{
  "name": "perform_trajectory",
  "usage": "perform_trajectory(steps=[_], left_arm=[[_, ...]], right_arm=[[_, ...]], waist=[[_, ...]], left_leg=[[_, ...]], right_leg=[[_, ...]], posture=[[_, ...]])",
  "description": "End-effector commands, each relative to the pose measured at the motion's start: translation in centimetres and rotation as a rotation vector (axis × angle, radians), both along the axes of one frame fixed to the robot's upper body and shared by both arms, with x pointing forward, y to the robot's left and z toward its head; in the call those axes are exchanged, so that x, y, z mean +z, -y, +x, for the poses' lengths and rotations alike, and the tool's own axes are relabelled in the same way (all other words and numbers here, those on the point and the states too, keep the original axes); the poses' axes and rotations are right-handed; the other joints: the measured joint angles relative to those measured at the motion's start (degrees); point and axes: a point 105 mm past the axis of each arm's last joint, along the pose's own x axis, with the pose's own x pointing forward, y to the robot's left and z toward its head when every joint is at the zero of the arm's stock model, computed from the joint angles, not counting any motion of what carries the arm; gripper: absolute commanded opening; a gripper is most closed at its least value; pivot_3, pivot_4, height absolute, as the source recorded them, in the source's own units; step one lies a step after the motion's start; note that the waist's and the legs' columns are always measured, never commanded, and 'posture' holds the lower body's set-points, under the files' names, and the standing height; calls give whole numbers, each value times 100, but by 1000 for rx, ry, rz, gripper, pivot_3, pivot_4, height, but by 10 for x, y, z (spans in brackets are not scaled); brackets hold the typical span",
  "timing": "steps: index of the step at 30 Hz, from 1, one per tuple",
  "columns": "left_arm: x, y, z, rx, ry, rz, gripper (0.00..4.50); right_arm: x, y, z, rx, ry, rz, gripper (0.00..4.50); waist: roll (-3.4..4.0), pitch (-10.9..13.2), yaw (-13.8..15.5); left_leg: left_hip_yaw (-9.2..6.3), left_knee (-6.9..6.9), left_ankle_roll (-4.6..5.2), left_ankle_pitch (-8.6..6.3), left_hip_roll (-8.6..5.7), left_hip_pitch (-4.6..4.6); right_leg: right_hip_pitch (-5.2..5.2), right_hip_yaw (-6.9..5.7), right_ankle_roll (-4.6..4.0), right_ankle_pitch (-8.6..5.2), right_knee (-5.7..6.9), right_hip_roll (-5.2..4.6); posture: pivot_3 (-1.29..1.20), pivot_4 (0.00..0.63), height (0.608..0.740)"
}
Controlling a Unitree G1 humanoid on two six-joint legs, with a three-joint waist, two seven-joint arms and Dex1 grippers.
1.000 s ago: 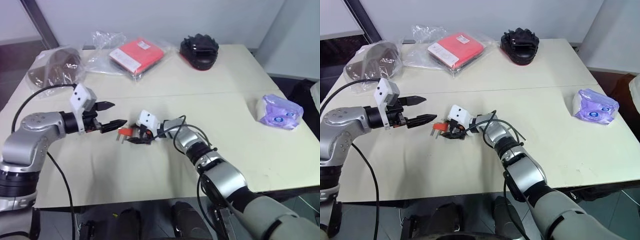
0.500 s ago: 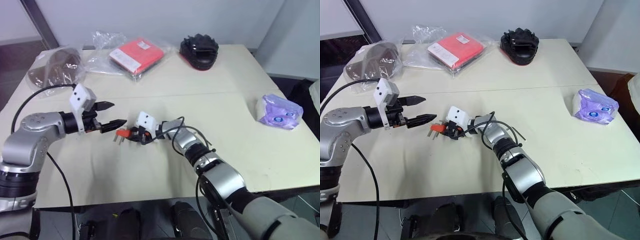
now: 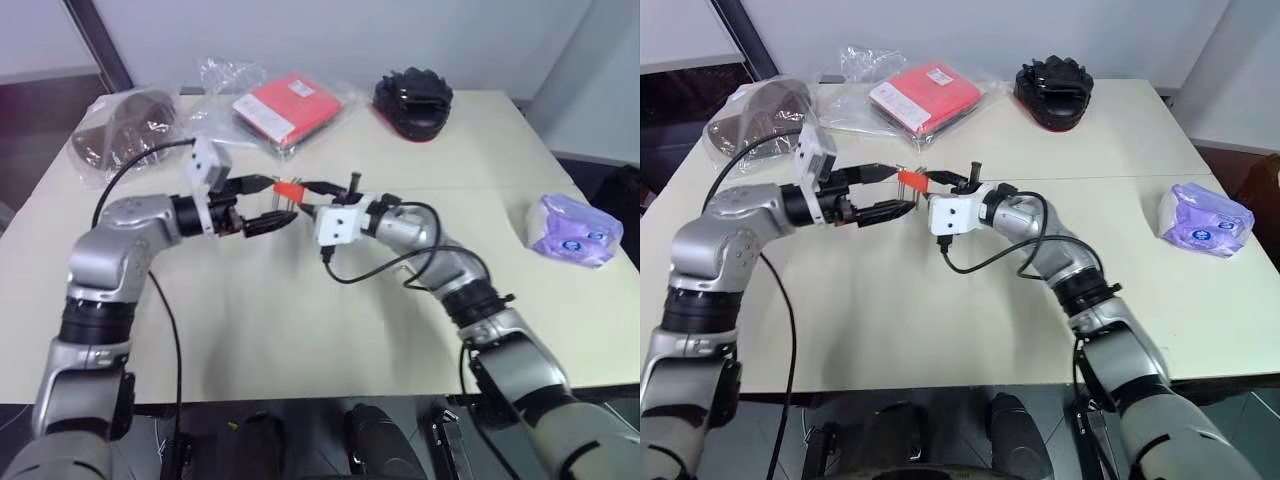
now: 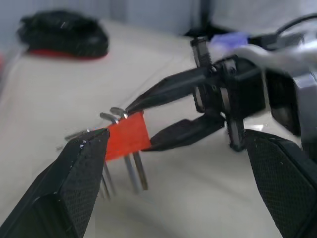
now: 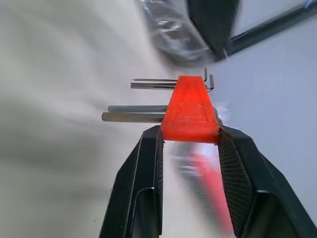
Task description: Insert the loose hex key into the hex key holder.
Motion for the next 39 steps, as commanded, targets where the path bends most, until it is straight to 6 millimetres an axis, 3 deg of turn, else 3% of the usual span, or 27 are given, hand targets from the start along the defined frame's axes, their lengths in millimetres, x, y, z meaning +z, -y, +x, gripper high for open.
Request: perform_trajectory(steps=[1,7,12,30,39], left_arm=[[20,10,5,-44,60,-47,4500],[37,25,12,-108,64,-120,4500],[39,34,11,-184,49,-111,4500],[31,28,5,-234,8,-97,4500],[33,33,5,-244,-6,-136,4500]], right_arm=[[30,1,-19,40,227,-25,984],[39,13,-29,48,362,-95,984],[50,19,-39,70,418,-97,984],[74,37,-42,54,447,-86,984],[66,35,-50,79,420,-106,984]], waist=[[0,0,-9],[-2,1,2],[-3,2,9],[-2,2,13],[-3,2,16]], left_leg=[[0,0,0,0,1,1],[1,2,0,0,1,0],[1,2,0,0,1,0],[1,6,0,1,1,1],[0,7,0,1,1,1]], right_leg=[[0,2,0,0,0,2],[1,4,0,0,0,3],[1,4,0,0,0,3],[4,4,-1,0,0,4],[5,4,0,0,0,4]], posture=[[0,150,740],[0,150,740],[0,150,740],[0,150,740],[0,150,740]])
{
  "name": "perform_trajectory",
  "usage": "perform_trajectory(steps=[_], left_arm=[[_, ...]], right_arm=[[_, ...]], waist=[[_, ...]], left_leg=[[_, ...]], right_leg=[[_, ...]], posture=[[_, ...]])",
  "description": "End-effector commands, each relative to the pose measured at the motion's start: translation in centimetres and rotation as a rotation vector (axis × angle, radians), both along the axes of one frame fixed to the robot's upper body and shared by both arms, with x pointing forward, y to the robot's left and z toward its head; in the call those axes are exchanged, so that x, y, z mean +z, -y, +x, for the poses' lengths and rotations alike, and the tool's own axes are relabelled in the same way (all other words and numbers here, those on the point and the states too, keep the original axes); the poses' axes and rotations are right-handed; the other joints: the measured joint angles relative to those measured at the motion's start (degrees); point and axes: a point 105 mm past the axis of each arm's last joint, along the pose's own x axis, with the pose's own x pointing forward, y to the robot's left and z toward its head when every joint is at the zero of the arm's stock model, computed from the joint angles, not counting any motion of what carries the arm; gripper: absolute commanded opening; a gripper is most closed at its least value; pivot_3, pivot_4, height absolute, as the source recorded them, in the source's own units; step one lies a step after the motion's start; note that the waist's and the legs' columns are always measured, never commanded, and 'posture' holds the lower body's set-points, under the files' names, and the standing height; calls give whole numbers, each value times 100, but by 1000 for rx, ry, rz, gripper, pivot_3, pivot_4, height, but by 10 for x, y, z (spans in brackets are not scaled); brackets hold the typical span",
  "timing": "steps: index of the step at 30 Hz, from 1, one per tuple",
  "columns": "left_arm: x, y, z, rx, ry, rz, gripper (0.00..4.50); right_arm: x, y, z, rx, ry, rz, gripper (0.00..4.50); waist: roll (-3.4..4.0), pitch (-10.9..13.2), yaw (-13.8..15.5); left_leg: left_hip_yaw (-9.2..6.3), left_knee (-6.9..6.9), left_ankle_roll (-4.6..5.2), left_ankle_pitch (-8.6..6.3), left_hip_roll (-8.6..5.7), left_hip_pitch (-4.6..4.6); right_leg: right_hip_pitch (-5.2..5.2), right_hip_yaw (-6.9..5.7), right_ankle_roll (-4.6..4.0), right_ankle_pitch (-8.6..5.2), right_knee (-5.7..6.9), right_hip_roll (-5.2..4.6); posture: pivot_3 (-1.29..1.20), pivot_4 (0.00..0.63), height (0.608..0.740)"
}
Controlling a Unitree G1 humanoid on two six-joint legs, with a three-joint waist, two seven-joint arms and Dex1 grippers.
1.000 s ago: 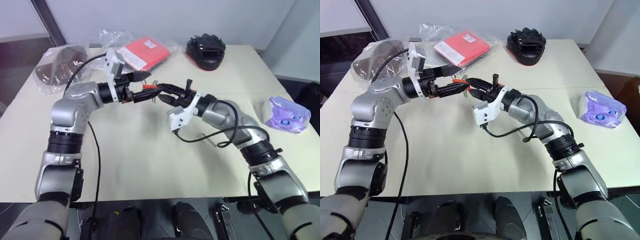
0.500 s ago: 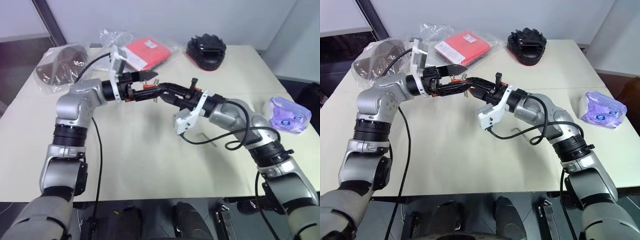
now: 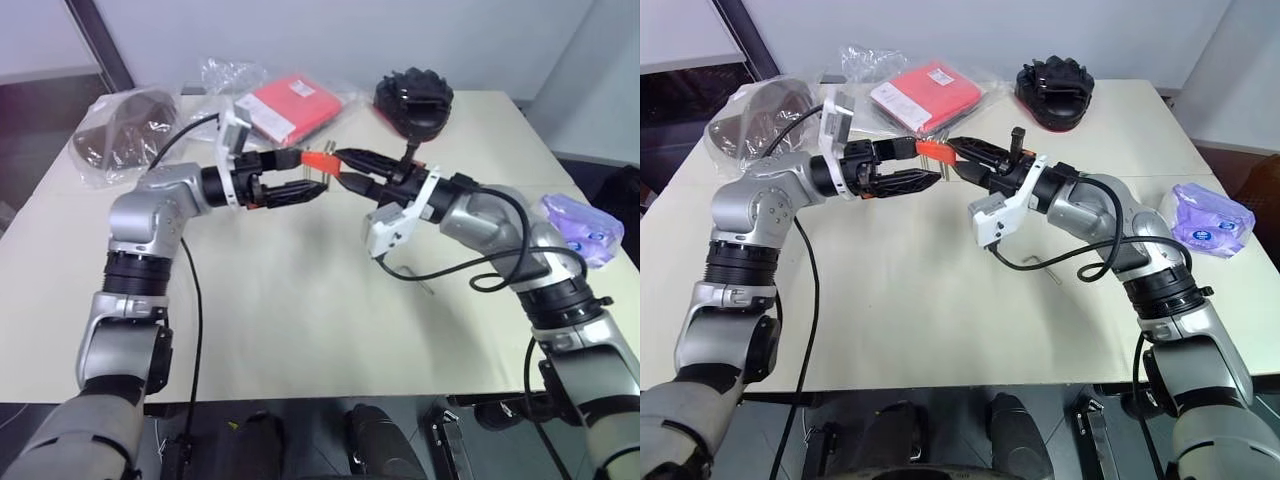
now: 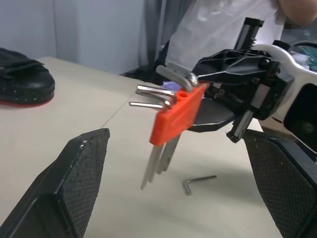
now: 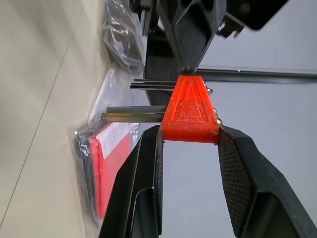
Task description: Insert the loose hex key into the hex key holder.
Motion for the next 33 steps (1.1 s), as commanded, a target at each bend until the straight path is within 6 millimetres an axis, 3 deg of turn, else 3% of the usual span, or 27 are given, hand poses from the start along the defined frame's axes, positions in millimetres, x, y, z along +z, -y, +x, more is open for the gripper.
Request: perform_trajectory(steps=[1,9,12,19,29,33], left_arm=[[14,4,-5,-24,44,-28,4500],[17,10,-8,-52,39,-58,4500],[16,11,-9,-58,39,-58,3591],[12,11,-10,-53,27,-55,78],[12,14,-10,-49,28,-64,49],[11,14,-10,-46,29,-66,50]], right_arm=[[13,-2,-10,30,38,25,984],[9,-1,-13,25,24,2,984],[8,-1,-13,21,20,0,984],[8,2,-12,13,15,-8,984],[20,4,-11,10,21,12,984],[21,4,-10,8,17,10,2958]], waist=[[0,0,5],[0,0,1],[0,0,1],[0,0,7],[0,0,2],[0,0,2]], left_leg=[[0,0,0,0,0,0],[0,2,0,0,0,0],[-1,2,0,0,0,1],[0,3,0,0,0,1],[0,5,0,0,0,1],[-1,5,0,0,0,2]], right_leg=[[0,0,0,0,0,0],[1,0,0,0,0,0],[1,0,0,0,0,0],[4,0,0,0,0,-1],[4,0,0,0,0,0],[4,0,0,0,0,-1]], posture=[[0,150,740],[0,150,740],[0,150,740],[0,150,740],[0,150,740],[0,150,740]])
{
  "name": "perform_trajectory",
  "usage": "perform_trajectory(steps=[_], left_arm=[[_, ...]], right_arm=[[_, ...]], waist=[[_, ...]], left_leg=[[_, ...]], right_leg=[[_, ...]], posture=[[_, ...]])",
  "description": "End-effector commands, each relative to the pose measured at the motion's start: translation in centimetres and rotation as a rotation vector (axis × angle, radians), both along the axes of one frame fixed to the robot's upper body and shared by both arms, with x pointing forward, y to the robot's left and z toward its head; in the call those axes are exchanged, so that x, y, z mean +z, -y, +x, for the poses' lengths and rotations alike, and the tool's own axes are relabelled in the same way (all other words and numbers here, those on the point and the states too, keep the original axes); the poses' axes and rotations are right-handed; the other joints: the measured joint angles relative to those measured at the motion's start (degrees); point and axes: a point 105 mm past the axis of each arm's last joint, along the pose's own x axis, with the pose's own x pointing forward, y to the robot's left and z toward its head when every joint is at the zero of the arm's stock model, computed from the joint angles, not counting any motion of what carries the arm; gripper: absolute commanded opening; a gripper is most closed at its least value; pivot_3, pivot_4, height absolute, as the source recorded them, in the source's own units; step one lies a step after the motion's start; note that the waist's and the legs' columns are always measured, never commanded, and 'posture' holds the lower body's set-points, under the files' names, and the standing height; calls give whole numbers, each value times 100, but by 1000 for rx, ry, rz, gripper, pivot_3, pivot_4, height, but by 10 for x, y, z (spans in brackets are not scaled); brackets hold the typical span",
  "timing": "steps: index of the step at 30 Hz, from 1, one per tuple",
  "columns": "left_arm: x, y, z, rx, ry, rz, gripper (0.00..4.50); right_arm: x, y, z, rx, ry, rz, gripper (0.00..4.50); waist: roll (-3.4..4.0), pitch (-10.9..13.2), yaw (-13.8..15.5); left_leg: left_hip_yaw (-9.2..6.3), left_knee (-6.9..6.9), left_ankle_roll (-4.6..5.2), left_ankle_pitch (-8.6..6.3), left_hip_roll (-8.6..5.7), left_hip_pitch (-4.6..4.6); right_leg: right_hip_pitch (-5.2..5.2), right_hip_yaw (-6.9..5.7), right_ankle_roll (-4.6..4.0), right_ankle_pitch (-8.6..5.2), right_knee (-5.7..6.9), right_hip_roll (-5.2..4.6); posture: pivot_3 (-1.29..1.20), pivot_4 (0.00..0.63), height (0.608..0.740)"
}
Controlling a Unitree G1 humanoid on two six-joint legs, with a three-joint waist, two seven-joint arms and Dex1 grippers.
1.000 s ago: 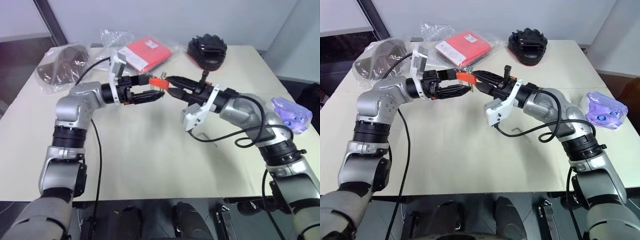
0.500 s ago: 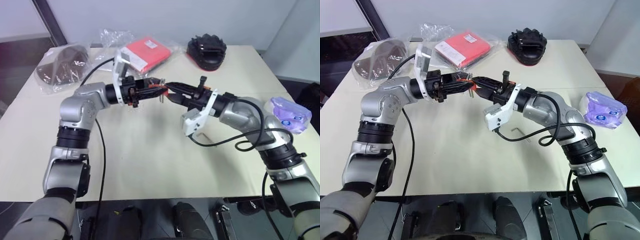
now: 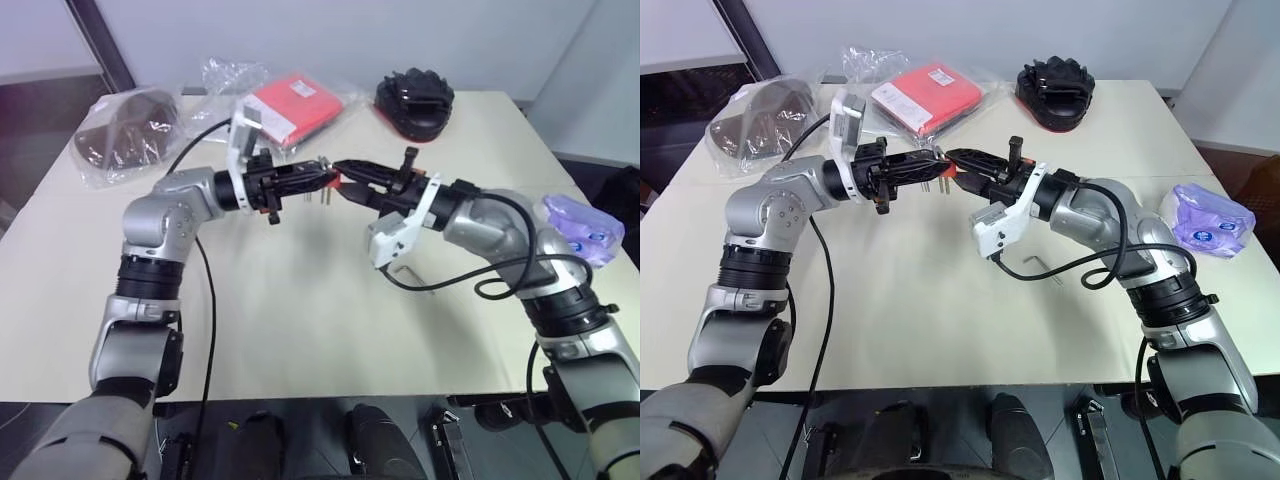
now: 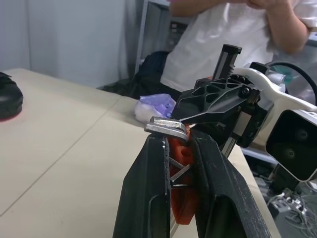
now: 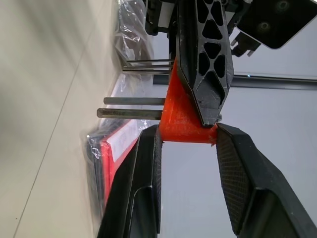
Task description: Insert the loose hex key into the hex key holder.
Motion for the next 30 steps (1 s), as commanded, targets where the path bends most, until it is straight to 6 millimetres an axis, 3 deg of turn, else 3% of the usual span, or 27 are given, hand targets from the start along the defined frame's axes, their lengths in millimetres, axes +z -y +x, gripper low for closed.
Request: perform_trajectory(steps=[1,3,7,10,13,15,18,23,30], left_arm=[[8,-1,-2,13,46,-5,50],[8,-1,-2,15,47,-5,50],[9,-2,-1,23,55,-4,50],[11,-4,-1,35,70,-6,50],[14,-5,-2,42,76,-15,50],[14,-6,-3,45,76,-17,50],[11,-6,-5,48,69,-14,50],[9,-6,-6,49,63,-11,50],[6,-6,-10,51,56,1,50]], right_arm=[[21,2,-5,15,50,43,3474],[21,3,-4,9,41,45,4483],[20,7,-2,-17,-8,64,4483],[9,27,11,-149,-253,180,4483],[-3,53,18,-292,-616,409,4483],[-5,69,14,-350,-941,640,4483],[-12,76,-3,-395,-1258,793,4483],[-59,85,-23,-586,-1502,885,4483],[-115,102,-30,-772,-1533,955,4483]], waist=[[0,0,0],[0,0,2],[0,0,2],[0,0,17],[0,0,32],[2,1,33],[3,1,35],[2,1,33],[2,1,42]], left_leg=[[0,0,0,0,0,0],[0,0,0,0,0,0],[0,0,0,0,0,0],[-2,0,0,0,0,0],[-6,5,0,0,1,0],[-13,6,0,0,2,0],[-22,5,1,0,5,2],[-25,1,3,-1,4,2],[-6,1,4,-2,-4,-2]], right_leg=[[1,-1,0,0,0,1],[0,-1,0,0,0,0],[1,-1,0,0,0,0],[4,-3,0,0,0,0],[8,-4,0,0,1,-1],[8,-4,0,0,2,-2],[8,-6,0,0,7,-2],[7,-8,-2,-1,5,5],[7,-1,4,-4,-5,4]], posture=[[0,150,740],[0,150,740],[0,150,740],[0,150,740],[0,150,740],[0,150,740],[0,150,740],[0,150,740],[0,150,740]])
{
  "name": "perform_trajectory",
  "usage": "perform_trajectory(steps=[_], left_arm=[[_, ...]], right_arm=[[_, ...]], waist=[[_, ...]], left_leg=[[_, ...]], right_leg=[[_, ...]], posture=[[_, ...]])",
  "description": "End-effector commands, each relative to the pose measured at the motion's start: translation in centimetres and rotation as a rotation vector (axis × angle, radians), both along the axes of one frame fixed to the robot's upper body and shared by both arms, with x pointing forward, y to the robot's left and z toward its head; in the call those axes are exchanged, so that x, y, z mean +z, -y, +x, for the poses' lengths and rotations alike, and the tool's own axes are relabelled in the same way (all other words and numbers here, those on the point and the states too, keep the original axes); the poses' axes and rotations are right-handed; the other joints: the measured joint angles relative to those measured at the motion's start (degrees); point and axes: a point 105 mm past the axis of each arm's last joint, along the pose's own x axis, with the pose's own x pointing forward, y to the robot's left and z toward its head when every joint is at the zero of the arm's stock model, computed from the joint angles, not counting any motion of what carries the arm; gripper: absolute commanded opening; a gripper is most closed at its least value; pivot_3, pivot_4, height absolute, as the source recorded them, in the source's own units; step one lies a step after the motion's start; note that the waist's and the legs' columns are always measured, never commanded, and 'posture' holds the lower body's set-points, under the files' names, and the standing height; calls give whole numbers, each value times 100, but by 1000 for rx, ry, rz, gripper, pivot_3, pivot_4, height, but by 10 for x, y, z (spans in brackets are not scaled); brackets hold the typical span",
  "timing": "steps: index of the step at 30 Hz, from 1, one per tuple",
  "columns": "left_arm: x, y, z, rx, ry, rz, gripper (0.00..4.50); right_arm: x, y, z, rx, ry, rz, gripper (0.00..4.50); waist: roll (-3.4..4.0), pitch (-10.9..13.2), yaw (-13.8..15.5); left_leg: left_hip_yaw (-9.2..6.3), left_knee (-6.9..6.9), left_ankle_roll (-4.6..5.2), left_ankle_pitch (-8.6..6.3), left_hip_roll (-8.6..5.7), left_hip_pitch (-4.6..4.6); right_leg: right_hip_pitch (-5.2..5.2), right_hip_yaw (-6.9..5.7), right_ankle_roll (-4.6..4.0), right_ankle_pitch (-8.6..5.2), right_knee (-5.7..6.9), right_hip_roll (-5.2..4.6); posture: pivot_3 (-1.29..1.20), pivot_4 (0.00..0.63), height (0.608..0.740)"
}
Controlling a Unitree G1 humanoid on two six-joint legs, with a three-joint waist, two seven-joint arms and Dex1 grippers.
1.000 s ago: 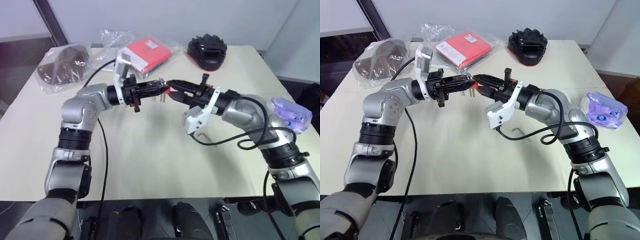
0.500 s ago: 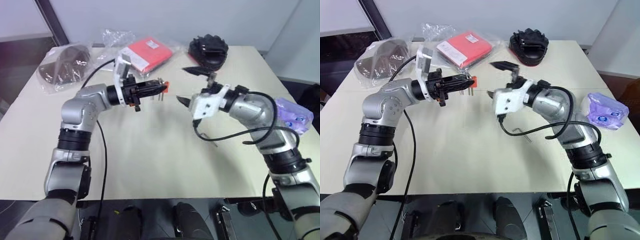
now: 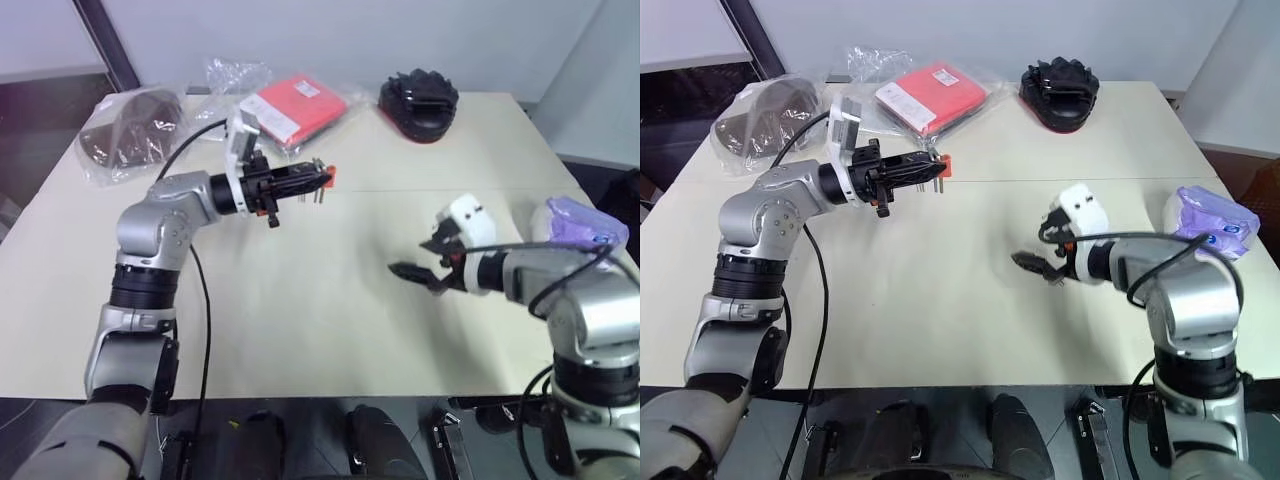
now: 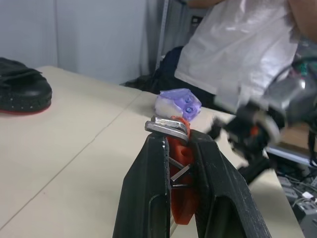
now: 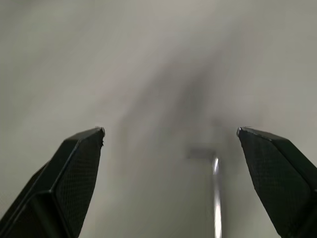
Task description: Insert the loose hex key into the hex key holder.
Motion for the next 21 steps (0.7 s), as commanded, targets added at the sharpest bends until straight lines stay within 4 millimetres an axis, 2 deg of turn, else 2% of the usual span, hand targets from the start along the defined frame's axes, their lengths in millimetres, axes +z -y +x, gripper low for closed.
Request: perform_trajectory(steps=[1,12,21], left_arm=[[12,-2,-7,-12,46,-16,50],[12,-2,-11,-10,45,-5,50],[13,-3,-11,2,49,-3,50]], right_arm=[[-1,9,6,-61,70,-29,4483],[-21,30,19,-155,74,-56,4483],[-31,28,26,-124,87,-97,4483]], waist=[[0,0,-11],[-1,1,-31],[-1,1,-34]], left_leg=[[0,0,0,0,0,0],[0,-2,0,0,1,0],[0,-2,0,0,1,0]], right_leg=[[0,0,0,0,0,0],[0,0,3,-2,-1,3],[0,1,3,-2,-2,3]], posture=[[0,150,740],[0,150,740],[0,150,740]])
